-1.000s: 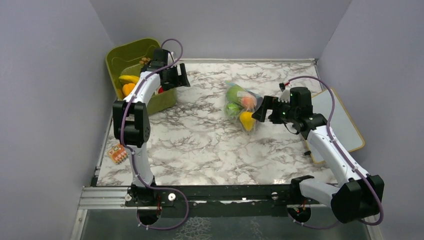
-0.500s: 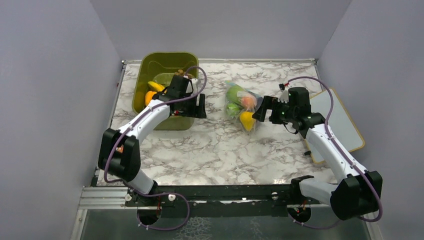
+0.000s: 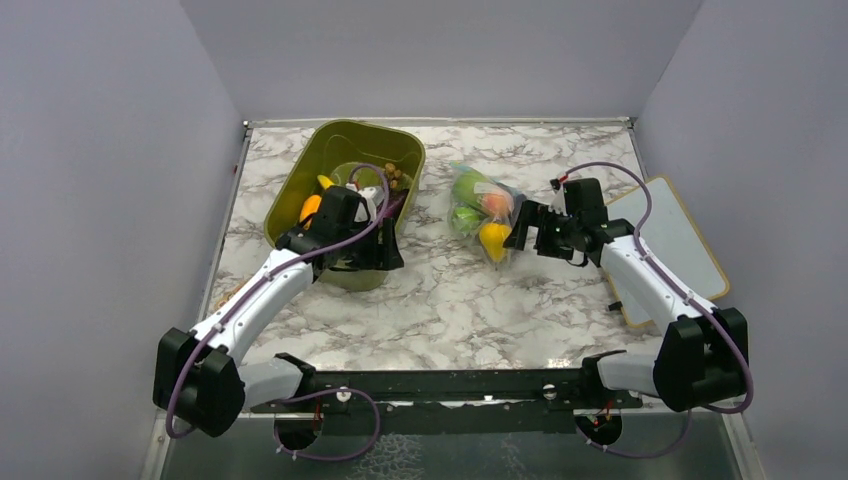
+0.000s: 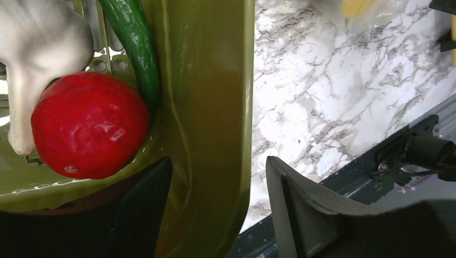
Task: Open the zip-top bag and remove the fake food
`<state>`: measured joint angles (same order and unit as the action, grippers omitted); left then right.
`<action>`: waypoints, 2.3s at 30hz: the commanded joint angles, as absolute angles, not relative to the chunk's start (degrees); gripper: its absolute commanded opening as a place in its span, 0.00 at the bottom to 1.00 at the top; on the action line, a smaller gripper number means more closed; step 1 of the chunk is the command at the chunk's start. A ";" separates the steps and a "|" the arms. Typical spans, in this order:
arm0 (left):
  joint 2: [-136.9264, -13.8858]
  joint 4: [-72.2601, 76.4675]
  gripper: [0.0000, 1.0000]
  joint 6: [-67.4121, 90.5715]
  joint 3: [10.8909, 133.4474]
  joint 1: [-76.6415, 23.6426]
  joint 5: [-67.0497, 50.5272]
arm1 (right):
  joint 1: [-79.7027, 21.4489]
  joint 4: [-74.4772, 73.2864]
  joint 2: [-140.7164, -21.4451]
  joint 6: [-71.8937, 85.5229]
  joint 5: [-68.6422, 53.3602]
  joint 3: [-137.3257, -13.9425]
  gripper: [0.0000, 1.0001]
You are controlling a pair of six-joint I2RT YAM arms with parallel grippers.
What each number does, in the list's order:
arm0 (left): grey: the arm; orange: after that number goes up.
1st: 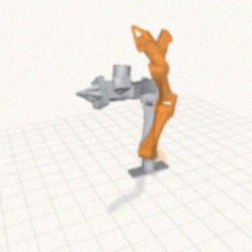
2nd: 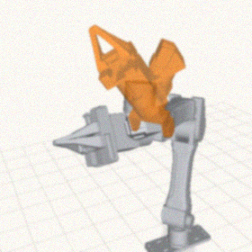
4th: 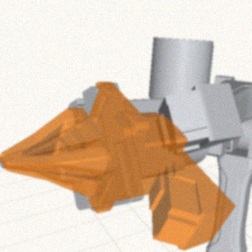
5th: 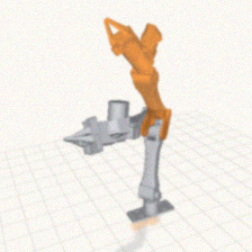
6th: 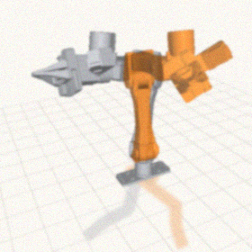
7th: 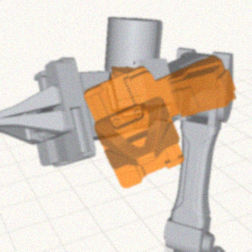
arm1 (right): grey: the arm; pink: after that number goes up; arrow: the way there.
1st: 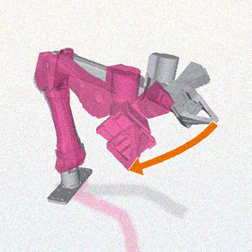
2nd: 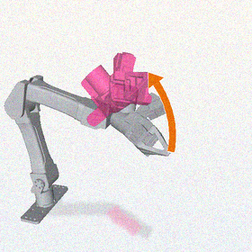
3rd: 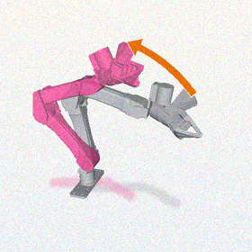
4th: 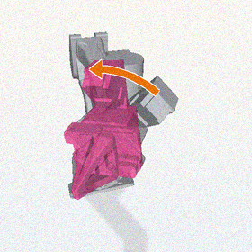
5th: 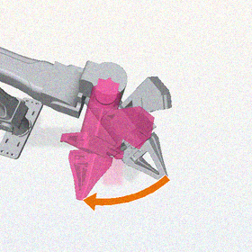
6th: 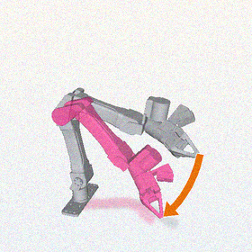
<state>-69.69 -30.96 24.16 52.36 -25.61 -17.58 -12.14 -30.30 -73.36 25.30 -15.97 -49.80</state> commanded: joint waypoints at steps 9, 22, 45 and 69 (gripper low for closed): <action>-60.24 -36.17 0.69 27.84 56.63 -26.11 -12.00 | -11.19 -30.11 -76.88 29.56 -1.58 -53.40 1.00; -59.81 -30.90 0.77 27.77 66.36 -26.63 -20.42 | 0.58 -22.79 -91.85 35.12 -16.73 -59.54 0.97; -67.84 -24.06 0.73 29.49 64.06 -48.19 -11.14 | 3.07 -4.29 -105.10 37.88 -25.90 -59.92 0.58; -67.20 -21.79 0.72 33.41 61.87 -51.46 -2.65 | 3.96 19.45 -110.13 43.65 -42.42 -51.39 0.50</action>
